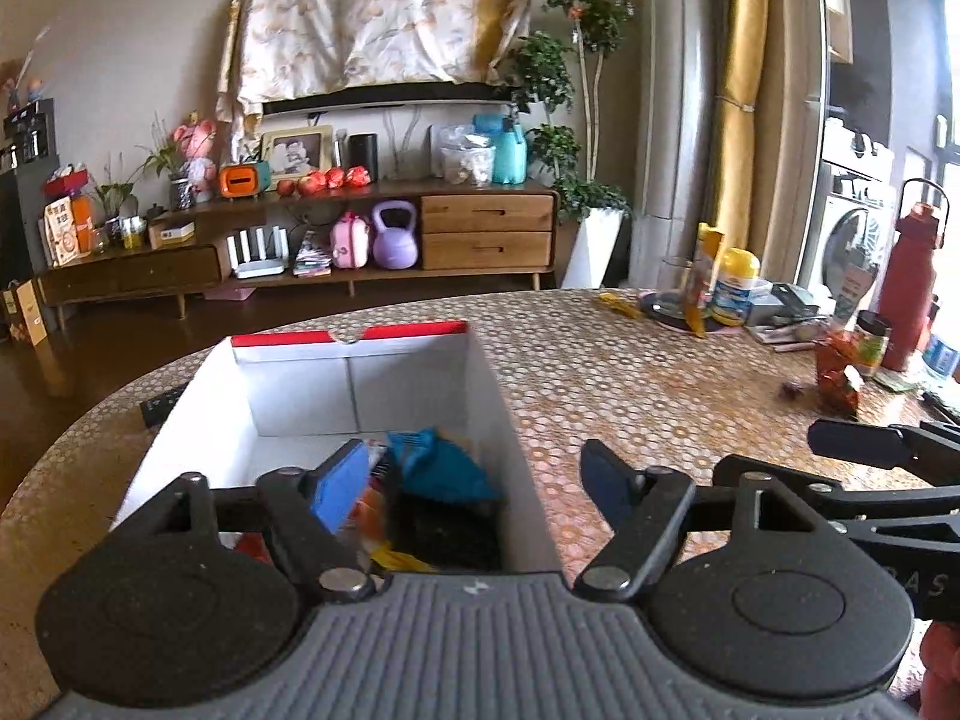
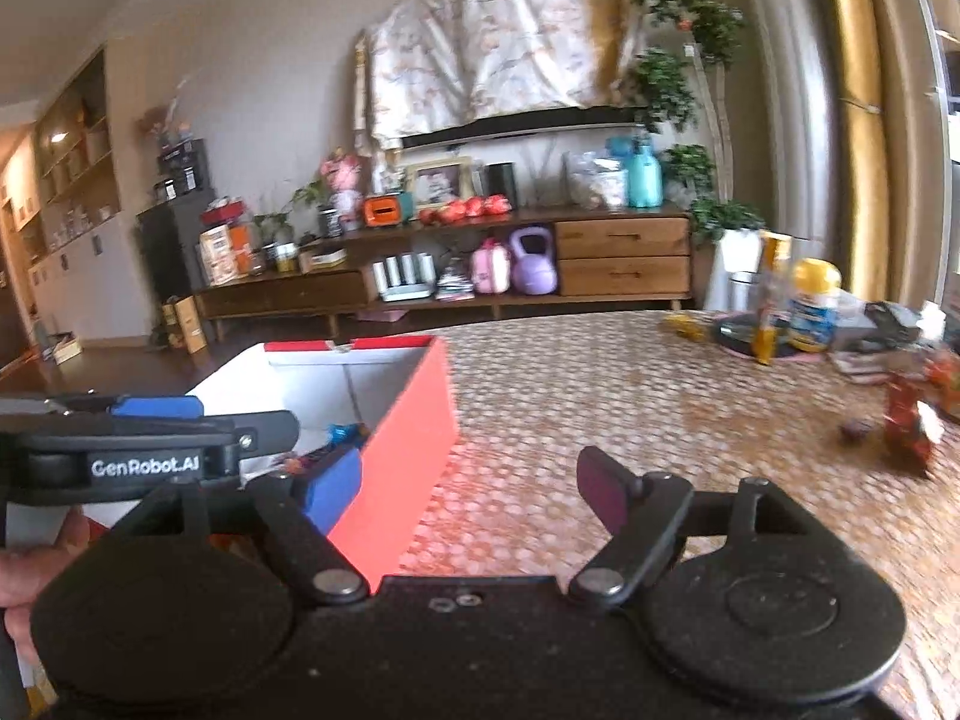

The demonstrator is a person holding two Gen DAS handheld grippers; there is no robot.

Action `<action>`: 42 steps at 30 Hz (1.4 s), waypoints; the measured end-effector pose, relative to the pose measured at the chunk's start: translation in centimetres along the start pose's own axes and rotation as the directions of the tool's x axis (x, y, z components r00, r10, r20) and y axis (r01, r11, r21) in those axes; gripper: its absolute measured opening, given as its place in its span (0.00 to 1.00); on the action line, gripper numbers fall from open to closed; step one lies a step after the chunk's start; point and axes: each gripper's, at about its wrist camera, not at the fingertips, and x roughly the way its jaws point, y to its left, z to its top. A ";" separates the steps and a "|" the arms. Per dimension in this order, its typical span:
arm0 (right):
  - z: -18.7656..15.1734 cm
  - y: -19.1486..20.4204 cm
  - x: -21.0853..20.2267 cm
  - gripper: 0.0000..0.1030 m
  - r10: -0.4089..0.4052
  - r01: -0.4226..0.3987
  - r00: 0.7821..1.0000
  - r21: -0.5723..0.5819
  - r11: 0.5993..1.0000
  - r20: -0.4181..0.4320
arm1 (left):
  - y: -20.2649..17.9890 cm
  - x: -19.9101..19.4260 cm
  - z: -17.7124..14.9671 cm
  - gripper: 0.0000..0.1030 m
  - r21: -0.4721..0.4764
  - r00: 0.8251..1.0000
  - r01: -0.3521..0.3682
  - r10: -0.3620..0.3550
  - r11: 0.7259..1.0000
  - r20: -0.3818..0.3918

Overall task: Organize snacks
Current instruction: 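Withdraw both open tools back over the remaining snacks on the table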

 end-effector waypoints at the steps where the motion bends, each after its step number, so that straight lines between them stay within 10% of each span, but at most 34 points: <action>1: -0.2 -0.3 -0.5 0.77 -0.009 0.009 1.000 0.004 1.000 0.002 | -0.4 -0.2 -0.1 0.78 0.000 1.000 0.003 -0.003 1.000 0.002; 42: -5.4 -19.2 -4.5 0.94 -0.380 0.381 0.924 0.152 0.912 -0.033 | -18.7 8.3 -0.8 0.84 0.213 0.956 0.293 -0.286 0.932 -0.063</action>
